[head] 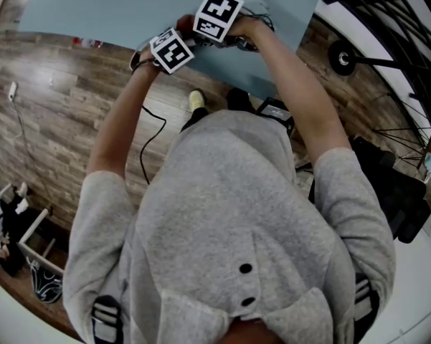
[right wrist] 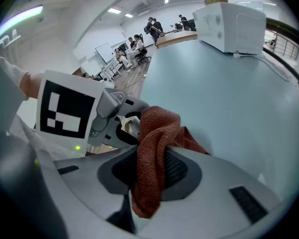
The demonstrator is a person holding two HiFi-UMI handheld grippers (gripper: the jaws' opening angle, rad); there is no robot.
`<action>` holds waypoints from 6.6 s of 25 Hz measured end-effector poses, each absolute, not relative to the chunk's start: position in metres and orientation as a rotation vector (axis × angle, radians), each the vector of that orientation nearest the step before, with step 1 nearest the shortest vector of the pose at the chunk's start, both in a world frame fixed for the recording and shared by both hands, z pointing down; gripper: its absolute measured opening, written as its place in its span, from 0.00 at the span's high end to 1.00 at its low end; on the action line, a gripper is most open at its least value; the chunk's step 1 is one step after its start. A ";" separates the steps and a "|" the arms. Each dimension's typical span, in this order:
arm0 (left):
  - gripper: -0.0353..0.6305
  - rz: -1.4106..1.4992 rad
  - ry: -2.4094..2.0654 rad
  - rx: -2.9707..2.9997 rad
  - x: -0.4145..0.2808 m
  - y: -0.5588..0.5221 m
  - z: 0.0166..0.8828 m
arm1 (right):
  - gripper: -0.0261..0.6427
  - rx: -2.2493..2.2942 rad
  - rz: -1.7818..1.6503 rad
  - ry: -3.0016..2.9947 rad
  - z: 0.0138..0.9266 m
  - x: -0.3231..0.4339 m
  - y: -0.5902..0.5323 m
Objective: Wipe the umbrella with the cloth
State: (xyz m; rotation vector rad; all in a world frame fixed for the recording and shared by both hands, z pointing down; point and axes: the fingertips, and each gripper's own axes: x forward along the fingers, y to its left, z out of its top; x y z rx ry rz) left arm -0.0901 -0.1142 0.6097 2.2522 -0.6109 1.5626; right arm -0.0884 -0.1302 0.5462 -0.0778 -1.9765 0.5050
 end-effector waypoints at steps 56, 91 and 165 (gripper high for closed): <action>0.71 1.570 -0.598 2.249 -0.087 -0.110 0.609 | 0.81 1.093 0.676 -1.851 0.563 0.195 -0.231; 0.71 1.572 -0.593 2.246 -0.085 -0.112 0.609 | 0.81 0.925 0.593 -2.171 0.514 0.036 -0.214; 0.71 1.581 -0.607 2.228 -0.090 -0.112 0.608 | 0.81 1.128 1.326 -1.847 0.535 0.080 -0.273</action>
